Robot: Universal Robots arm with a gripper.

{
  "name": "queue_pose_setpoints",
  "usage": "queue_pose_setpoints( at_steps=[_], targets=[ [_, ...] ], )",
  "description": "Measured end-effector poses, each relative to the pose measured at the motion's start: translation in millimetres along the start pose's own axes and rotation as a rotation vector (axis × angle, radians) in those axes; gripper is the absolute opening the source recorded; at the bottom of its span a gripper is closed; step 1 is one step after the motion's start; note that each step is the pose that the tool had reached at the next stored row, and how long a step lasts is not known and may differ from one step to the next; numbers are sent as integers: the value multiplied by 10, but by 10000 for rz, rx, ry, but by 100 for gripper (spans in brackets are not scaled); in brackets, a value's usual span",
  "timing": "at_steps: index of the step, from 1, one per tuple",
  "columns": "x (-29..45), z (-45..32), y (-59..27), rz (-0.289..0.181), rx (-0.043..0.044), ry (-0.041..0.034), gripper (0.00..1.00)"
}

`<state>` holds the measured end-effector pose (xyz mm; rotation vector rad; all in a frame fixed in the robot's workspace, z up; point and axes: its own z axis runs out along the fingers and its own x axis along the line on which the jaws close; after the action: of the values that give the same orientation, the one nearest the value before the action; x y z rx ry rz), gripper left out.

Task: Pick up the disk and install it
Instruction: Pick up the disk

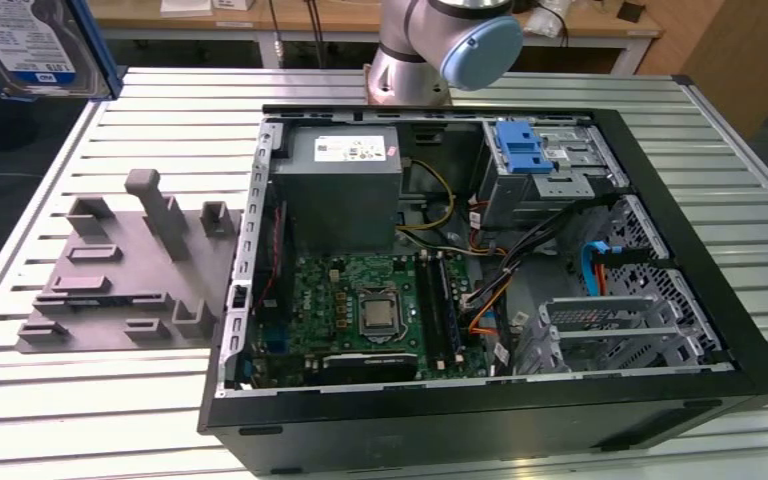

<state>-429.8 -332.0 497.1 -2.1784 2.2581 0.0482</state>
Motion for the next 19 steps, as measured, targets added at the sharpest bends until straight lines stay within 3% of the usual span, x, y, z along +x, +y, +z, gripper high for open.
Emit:
queue_pose_setpoints(
  at_steps=[19],
  targets=[
    [-2,-1,-67,0,1,0,36]
  ],
)
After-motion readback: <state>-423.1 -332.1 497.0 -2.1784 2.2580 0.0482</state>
